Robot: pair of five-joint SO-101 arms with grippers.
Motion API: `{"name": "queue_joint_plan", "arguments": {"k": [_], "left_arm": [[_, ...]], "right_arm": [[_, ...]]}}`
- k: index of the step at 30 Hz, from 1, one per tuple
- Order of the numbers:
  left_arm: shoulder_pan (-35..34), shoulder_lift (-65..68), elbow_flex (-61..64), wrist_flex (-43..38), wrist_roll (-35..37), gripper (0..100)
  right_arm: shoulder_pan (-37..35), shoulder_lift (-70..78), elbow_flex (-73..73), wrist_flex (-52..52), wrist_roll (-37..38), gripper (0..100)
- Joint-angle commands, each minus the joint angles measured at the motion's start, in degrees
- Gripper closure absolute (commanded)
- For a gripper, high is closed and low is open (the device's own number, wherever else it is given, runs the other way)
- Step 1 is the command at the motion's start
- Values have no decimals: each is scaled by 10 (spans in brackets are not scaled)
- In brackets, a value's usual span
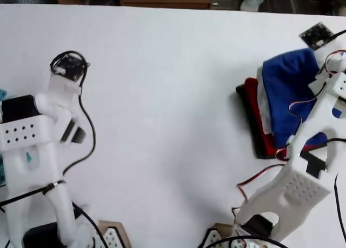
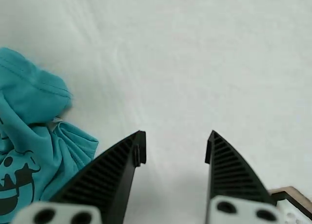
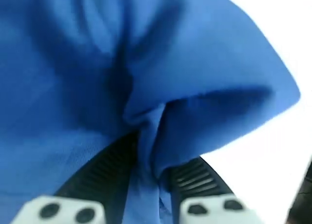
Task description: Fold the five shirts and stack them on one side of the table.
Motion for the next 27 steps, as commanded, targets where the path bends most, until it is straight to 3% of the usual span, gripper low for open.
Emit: {"name": "queue_joint_plan", "arguments": {"k": [1, 10, 15, 17, 23, 27], "left_arm": [[2, -21, 0, -7, 4, 775], [2, -21, 0, -6, 2, 775], [3, -21, 0, -7, 2, 775], [3, -21, 0, -7, 2, 775], [3, -21, 0, -6, 2, 775], [3, -21, 0, -7, 2, 775]], "right_arm": [[-12, 22, -25, -8, 0, 977], [-15, 22, -47, -41, -3, 959], [-15, -1, -90, -20, -47, 742], [-18, -19, -110, 4, -57, 707], [-22, -68, -117, 36, -123, 764], [-43, -62, -69, 75, -127, 866]]}}
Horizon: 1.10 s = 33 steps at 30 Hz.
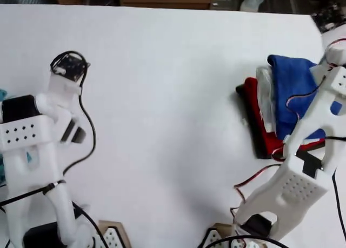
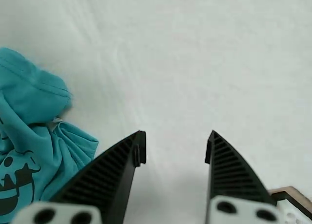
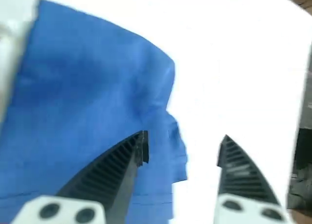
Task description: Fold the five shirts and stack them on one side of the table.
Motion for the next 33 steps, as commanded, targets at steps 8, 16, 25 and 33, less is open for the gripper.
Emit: {"name": "queue_joint_plan", "arguments": {"k": [8, 16, 25, 33], "left_arm": [[3, -21, 0, -7, 2, 775], [-1, -21, 0, -4, 2, 775], [-7, -21, -5, -3, 44, 776], [-164, -22, -44, -25, 77, 777]], "right_arm": [[-58, -43, 116, 48, -6, 815], [-18, -17, 150, -45, -2, 815], [-48, -89, 122, 33, -31, 813], [-167, -345, 161, 182, -78, 813]]}}
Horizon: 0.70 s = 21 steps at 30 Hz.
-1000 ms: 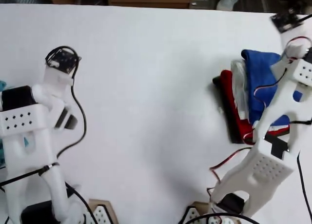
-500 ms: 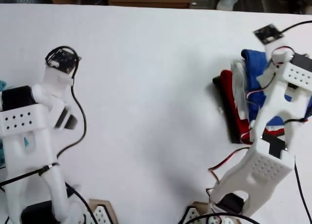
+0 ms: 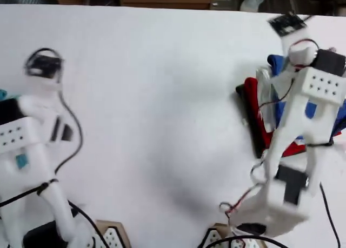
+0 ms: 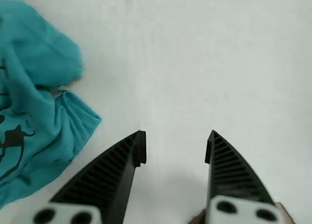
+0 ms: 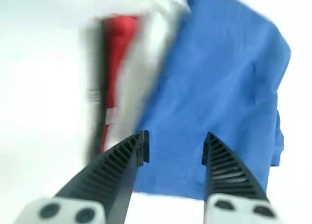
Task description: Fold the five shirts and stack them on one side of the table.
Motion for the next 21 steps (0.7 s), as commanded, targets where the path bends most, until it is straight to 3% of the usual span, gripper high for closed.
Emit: {"name": "queue_joint_plan", "arguments": {"k": [1, 7, 11, 16, 21], "left_arm": [[-98, -22, -41, -26, 4, 777], [-286, -18, -29, -84, -1, 775], [-382, -17, -7, -142, -61, 775], [-453, -16, 36, -245, -120, 775], [-463, -15, 79, -323, -150, 774]], "right_arm": [[-47, -166, 36, 23, -15, 813], [-127, -378, 332, 19, -33, 813], [-131, -516, 488, -12, -28, 813], [-134, -664, 611, -18, -27, 813], [-134, -767, 679, -18, 9, 813]]}}
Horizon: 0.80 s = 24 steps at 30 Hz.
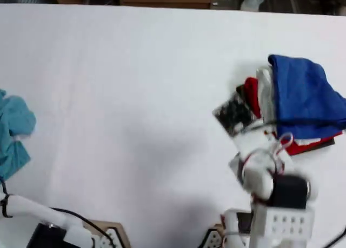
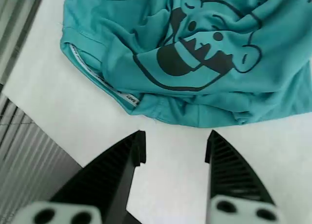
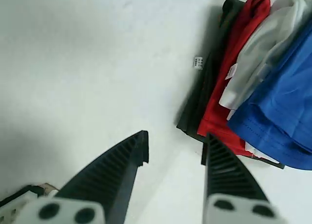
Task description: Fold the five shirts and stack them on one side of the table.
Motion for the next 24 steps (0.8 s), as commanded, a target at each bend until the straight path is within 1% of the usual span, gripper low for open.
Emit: {"name": "queue_joint_plan", "arguments": {"k": [1, 4, 8, 9, 11, 13, 18, 21, 23, 24], "left_arm": [[-9, -15, 26, -80, -15, 774], [0, 11, 77, -178, -33, 774], [3, 134, 94, -285, -44, 774], [4, 175, 81, -301, -44, 774], [7, 265, 34, -300, -40, 774], [13, 355, -37, -258, -39, 774], [16, 551, -266, -69, 1, 775], [16, 640, -379, 37, 4, 780], [14, 682, -441, 91, 4, 832], [13, 698, -467, 112, 4, 888]], "right_arm": [[0, -73, 35, -7, 48, 813], [1, -112, 65, -1, 83, 814], [1, -157, 84, 11, 96, 814], [1, -167, 86, 11, 99, 814], [2, -185, 88, 12, 102, 814], [2, -198, 88, 16, 102, 814], [2, -203, 105, 24, 102, 814], [2, -205, 120, 22, 98, 814], [1, -205, 120, 22, 98, 814], [1, -205, 120, 22, 98, 814]]}}
